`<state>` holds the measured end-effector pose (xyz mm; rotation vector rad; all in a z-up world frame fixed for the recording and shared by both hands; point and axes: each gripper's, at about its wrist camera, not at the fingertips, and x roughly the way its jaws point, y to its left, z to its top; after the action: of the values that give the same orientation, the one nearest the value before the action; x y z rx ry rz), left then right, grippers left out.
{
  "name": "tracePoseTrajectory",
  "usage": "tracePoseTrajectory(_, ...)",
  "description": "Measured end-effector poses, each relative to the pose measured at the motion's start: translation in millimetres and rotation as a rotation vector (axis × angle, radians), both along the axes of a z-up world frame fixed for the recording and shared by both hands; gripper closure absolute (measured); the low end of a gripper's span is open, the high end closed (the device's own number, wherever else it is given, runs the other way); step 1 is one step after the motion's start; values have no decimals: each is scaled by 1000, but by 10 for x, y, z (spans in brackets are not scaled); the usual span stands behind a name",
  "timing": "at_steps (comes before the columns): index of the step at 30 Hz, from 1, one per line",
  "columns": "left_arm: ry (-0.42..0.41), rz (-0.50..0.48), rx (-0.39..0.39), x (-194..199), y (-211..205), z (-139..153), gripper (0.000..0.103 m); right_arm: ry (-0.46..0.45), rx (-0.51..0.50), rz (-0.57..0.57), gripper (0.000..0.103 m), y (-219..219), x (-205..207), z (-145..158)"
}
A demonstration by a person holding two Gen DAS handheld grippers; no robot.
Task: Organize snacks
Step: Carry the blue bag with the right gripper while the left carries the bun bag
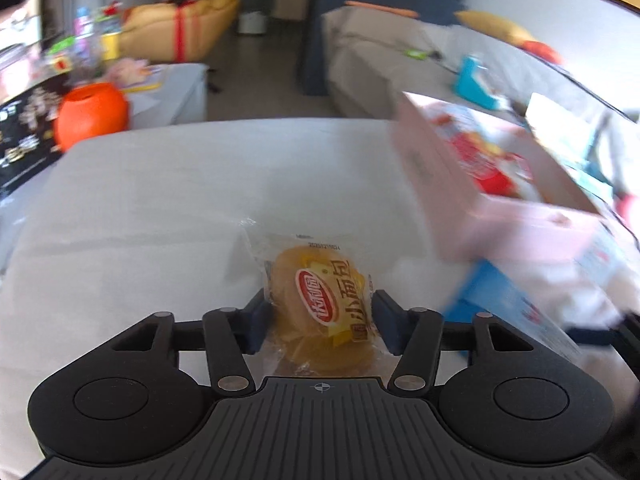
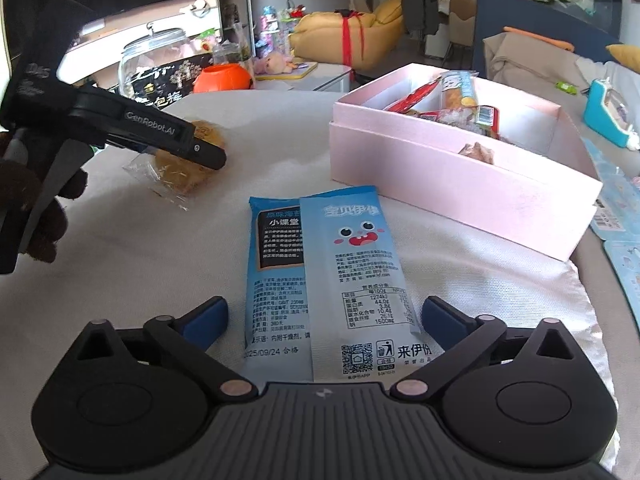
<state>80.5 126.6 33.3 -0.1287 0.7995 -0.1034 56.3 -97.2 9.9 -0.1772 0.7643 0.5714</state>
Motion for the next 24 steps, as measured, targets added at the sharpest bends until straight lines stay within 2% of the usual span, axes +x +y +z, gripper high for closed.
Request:
tracePoseTrajectory(8, 5, -106, -38, -398, -142, -53, 45, 22, -17, 2, 0, 27, 58, 34)
tracePoseTrajectory(11, 29, -131, -60, -451, -159, -67, 46, 54, 28, -32, 1, -12, 106, 111)
tracePoseTrajectory(15, 48, -145, -64, -488, -175, -74, 46, -4, -3, -53, 1, 55, 237, 172)
tracePoseTrajectory(17, 50, -141, -66, -482, -180, -77, 46, 8, -11, -47, 2, 123, 348, 156)
tracePoseTrajectory(20, 44, -141, -55, -488, -206, -84, 45, 76, 14, -25, 8, 203, 504, 94)
tracePoseTrajectory(22, 38, -144, -49, -499, -216, -91, 45, 56, 4, -37, 20, 218, 487, 94)
tracePoseTrajectory(24, 34, -146, -43, -492, -228, -95, 44, 45, -24, -41, 20, 193, 417, 114)
